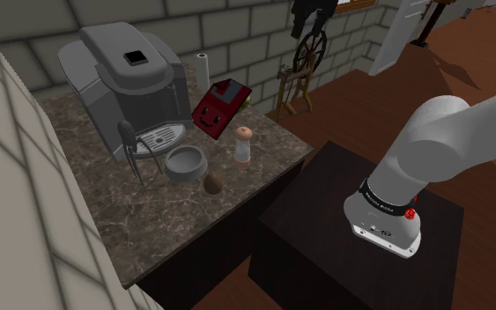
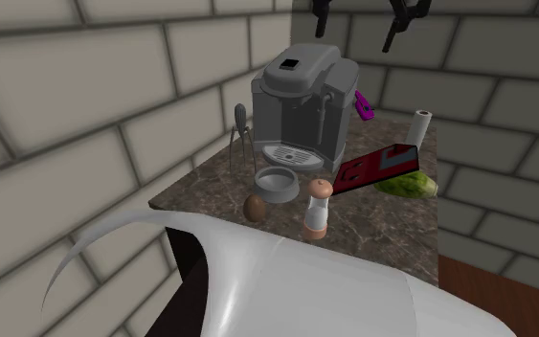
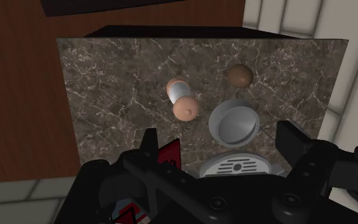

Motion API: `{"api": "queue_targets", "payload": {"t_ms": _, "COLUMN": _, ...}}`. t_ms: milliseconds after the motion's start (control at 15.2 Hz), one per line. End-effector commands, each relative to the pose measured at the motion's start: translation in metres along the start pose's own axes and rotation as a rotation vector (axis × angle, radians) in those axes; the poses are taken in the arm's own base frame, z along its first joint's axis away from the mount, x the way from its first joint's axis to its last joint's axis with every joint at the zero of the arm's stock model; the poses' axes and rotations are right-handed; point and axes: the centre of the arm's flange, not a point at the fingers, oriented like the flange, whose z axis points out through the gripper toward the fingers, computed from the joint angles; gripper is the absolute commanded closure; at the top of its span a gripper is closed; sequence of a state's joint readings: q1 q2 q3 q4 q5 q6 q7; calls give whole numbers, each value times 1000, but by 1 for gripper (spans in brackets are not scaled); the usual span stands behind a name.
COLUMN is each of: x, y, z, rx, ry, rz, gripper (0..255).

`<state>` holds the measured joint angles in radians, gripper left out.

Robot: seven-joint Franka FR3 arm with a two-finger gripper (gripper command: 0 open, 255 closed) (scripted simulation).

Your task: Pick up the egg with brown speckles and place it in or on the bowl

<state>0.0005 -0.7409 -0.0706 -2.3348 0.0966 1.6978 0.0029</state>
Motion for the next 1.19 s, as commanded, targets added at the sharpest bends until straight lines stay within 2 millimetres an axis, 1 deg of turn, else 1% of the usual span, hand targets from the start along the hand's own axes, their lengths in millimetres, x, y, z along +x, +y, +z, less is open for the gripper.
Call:
{"api": "queue_targets", "payload": {"t_ms": 0, "x": 0, "y": 0, "z": 0, "rx": 0, "ry": 0, "rz": 0, "gripper": 0}}
{"api": "queue_targets", "payload": {"t_ms": 594, "x": -3, "y": -59, "z": 108, "rx": -56, "ry": 47, "rz": -9, "gripper": 0}}
{"api": "queue_targets", "payload": {"t_ms": 1122, "x": -2, "y": -107, "z": 206, "rx": -106, "ry": 89, "rz": -16, "gripper": 0}}
